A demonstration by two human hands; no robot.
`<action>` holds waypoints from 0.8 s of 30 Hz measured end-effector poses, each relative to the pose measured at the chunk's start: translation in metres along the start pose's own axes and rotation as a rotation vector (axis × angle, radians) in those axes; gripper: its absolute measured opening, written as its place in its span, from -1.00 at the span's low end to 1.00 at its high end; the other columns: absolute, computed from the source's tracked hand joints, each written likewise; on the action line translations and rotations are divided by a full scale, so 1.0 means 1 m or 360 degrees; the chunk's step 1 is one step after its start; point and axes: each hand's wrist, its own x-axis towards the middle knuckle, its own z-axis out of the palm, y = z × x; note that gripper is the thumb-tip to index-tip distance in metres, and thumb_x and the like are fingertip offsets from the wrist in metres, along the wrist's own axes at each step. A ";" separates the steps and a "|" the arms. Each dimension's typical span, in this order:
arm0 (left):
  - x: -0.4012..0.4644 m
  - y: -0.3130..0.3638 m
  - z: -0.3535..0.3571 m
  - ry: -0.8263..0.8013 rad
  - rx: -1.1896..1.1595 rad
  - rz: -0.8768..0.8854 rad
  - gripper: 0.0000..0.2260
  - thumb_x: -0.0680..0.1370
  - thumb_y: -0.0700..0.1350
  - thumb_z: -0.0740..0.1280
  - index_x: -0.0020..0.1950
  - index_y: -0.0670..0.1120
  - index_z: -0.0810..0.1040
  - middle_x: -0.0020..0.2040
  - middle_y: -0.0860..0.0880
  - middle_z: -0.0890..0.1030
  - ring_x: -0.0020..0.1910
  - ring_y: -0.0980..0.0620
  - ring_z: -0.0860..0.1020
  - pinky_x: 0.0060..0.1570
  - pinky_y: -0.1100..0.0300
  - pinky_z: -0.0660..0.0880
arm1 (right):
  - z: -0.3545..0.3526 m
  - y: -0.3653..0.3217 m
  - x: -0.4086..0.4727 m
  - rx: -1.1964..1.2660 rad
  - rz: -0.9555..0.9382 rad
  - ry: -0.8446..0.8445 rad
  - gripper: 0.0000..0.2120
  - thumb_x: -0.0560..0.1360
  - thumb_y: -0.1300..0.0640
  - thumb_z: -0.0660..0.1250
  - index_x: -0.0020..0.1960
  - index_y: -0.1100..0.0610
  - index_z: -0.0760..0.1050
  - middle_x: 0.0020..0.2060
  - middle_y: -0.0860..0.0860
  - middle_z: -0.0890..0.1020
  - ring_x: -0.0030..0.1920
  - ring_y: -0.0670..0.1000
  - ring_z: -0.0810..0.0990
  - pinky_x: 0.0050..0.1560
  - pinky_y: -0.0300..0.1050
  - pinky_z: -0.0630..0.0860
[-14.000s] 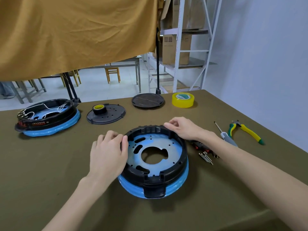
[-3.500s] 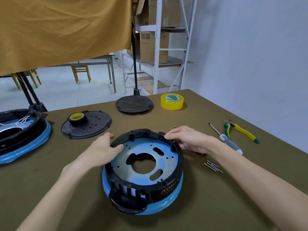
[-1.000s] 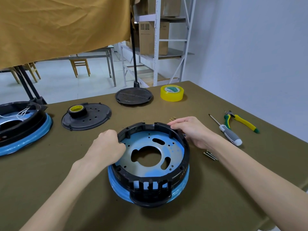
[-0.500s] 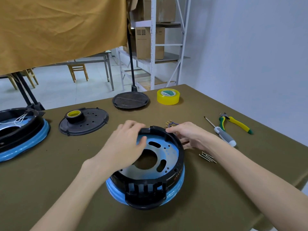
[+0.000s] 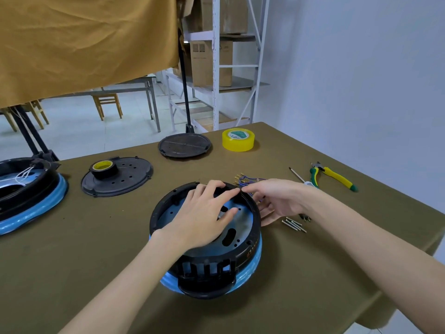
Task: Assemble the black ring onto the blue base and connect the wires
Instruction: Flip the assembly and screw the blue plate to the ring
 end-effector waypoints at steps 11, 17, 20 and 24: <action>0.003 -0.002 0.003 0.0056 -0.0004 0.0033 -0.50 0.67 0.10 0.21 0.62 0.15 0.25 0.45 0.05 0.30 0.33 -0.06 0.35 0.35 0.07 0.28 | 0.005 -0.007 0.001 0.0158 0.0191 -0.0044 -0.48 0.59 -0.17 0.29 0.24 0.27 0.56 0.14 0.21 0.58 0.13 0.15 0.58 0.15 0.09 0.59; 0.002 0.004 -0.011 0.0068 -0.0371 -0.0132 -0.72 0.66 0.01 0.28 0.37 0.06 0.48 0.24 0.11 0.45 0.20 0.04 0.43 0.22 0.11 0.38 | 0.017 -0.007 -0.004 -0.0081 -0.0018 0.0098 -0.60 0.64 -0.13 0.27 0.23 0.18 0.59 0.08 0.12 0.65 0.04 0.11 0.64 -0.01 0.08 0.63; -0.005 0.003 -0.023 -0.0051 -0.0278 -0.0295 -0.81 0.67 0.02 0.24 0.03 -0.02 0.59 -0.03 0.06 0.59 -0.04 0.01 0.58 -0.04 0.07 0.54 | 0.017 -0.006 -0.006 -0.0092 -0.0038 0.0123 -0.64 0.64 -0.13 0.30 0.18 0.14 0.61 0.03 0.10 0.66 0.02 0.09 0.64 -0.10 0.05 0.64; -0.012 0.012 -0.022 -0.0446 -0.0229 -0.0411 -0.54 0.70 0.12 0.14 -0.33 -0.10 0.36 -0.46 -0.02 0.40 -0.46 -0.04 0.40 -0.38 0.13 0.30 | 0.016 -0.004 -0.005 -0.0058 -0.0031 0.0132 -0.63 0.61 -0.15 0.33 0.17 0.14 0.61 0.04 0.10 0.67 0.04 0.08 0.66 -0.13 0.03 0.65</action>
